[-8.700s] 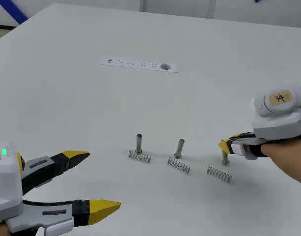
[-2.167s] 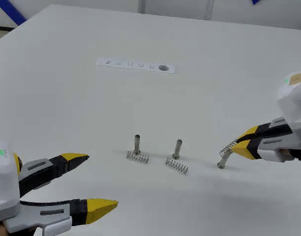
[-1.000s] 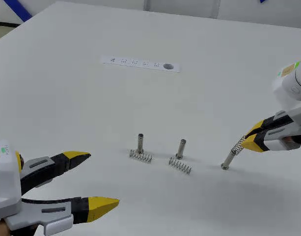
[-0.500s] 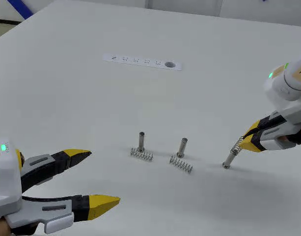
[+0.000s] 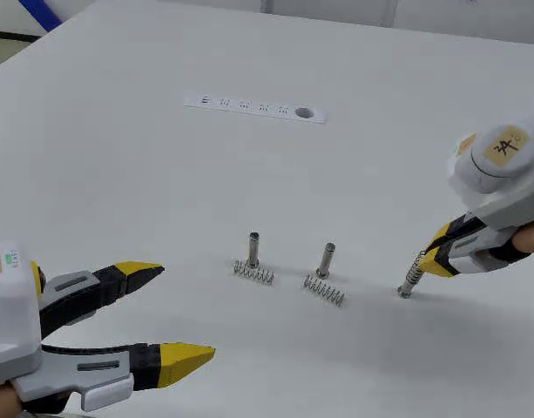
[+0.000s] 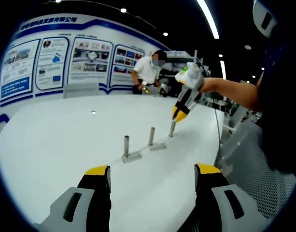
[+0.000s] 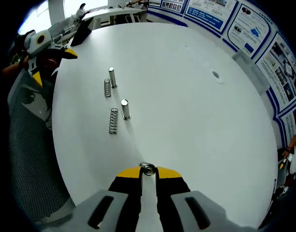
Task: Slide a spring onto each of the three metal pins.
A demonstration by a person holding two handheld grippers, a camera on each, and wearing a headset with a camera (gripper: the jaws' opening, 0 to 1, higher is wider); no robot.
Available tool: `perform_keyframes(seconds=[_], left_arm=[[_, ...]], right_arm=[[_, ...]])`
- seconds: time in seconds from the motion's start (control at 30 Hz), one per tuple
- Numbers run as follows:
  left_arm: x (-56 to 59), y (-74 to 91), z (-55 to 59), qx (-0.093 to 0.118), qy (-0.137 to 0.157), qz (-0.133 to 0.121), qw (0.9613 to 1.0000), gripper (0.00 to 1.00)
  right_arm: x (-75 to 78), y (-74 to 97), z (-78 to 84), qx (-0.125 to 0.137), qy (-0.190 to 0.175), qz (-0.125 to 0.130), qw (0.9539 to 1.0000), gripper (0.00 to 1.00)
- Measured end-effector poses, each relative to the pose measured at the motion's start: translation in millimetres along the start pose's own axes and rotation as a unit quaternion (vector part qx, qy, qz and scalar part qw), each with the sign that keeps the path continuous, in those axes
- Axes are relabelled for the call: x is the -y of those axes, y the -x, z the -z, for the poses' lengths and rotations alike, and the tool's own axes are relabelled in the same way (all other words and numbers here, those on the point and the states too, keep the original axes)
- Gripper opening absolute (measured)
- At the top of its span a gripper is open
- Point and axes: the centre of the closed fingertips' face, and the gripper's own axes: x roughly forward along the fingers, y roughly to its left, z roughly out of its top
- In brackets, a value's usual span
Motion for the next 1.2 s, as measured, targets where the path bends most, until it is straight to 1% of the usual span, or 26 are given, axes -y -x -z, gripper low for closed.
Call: perform_keyframes(seconds=[0.2, 0.33, 0.53, 0.67, 0.73, 1.0, 1.07, 1.13, 1.2], left_arm=[[0.4, -0.4, 0.1, -0.002, -0.001, 0.001, 1.0, 0.72], [0.7, -0.5, 0.2, -0.003, -0.002, 0.001, 1.0, 0.72], [0.9, -0.2, 0.2, -0.005, -0.003, 0.001, 1.0, 0.72], [1.1, -0.1, -0.1, -0.005, -0.003, 0.001, 1.0, 0.72], [1.0, 0.0, -0.1, -0.005, -0.003, 0.001, 1.0, 0.72], [0.6, 0.1, 0.1, -0.004, -0.003, 0.0, 1.0, 0.72], [0.6, 0.1, 0.1, -0.004, -0.003, 0.0, 1.0, 0.72], [0.8, -0.1, 0.1, -0.004, -0.003, 0.0, 1.0, 0.72], [1.0, -0.1, 0.2, -0.004, -0.002, 0.0, 1.0, 0.72]], right_arm=[[-1.7, -8.0, 3.9, -0.003, -0.005, -0.002, 1.0, 0.11], [0.2, -12.6, 4.7, -0.004, -0.007, -0.001, 1.0, 0.11], [1.2, -16.8, 6.8, -0.007, -0.007, 0.004, 0.9999, 0.11], [1.3, -18.6, 8.8, -0.01, -0.008, 0.005, 0.9999, 0.11], [1.2, -18.5, 7.5, -0.005, -0.008, 0.005, 0.9999, 0.11], [0.6, -18.9, 7.2, -0.001, 0.0, 0.006, 1.0, 0.12], [-0.7, -19.0, 6.9, 0.0, 0.0, 0.003, 1.0, 0.13], [-0.9, -18.9, 6.1, 0.003, 0.001, 0.005, 1.0, 0.16], [-0.7, -18.1, 5.6, 0.004, 0.002, 0.007, 1.0, 0.16]])
